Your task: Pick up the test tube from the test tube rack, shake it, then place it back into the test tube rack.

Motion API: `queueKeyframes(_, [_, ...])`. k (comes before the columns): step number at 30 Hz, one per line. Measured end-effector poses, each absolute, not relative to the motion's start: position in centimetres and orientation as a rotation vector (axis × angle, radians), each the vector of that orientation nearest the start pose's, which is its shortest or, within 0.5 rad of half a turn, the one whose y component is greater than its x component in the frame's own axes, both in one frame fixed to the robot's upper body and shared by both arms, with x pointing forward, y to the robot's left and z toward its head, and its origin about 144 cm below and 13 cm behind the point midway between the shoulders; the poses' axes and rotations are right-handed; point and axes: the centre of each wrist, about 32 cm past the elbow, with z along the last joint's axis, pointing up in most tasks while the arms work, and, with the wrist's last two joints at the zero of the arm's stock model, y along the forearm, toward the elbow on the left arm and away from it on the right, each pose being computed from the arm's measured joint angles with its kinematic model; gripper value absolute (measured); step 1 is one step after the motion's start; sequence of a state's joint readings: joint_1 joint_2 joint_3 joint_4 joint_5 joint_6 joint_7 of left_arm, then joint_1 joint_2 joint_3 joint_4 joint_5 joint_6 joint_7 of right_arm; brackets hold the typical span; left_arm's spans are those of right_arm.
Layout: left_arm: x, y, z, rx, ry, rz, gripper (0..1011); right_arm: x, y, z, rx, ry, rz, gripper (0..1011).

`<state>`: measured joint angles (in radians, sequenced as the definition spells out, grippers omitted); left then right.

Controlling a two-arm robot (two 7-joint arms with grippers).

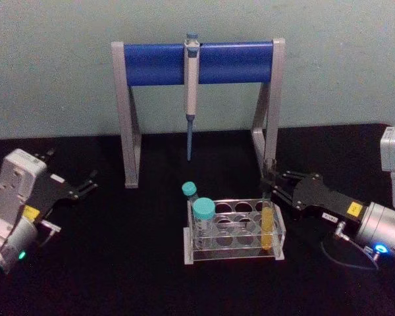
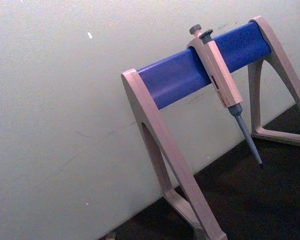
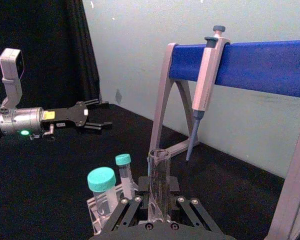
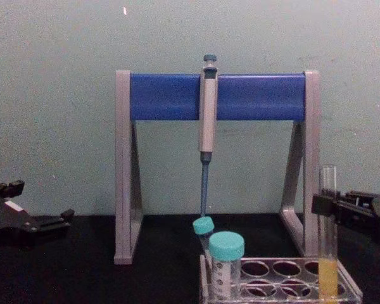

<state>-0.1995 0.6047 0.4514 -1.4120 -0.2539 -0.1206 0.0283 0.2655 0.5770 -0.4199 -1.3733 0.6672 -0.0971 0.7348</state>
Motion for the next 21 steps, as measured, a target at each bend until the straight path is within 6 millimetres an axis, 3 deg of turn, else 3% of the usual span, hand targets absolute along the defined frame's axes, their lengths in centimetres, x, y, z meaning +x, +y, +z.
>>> queueKeyframes(21, [48.86, 30.97, 113.98, 0.304, -0.285, 1.248, 1001, 51.39, -31.53, 115.72, -0.012, 0.071, -0.606, 229])
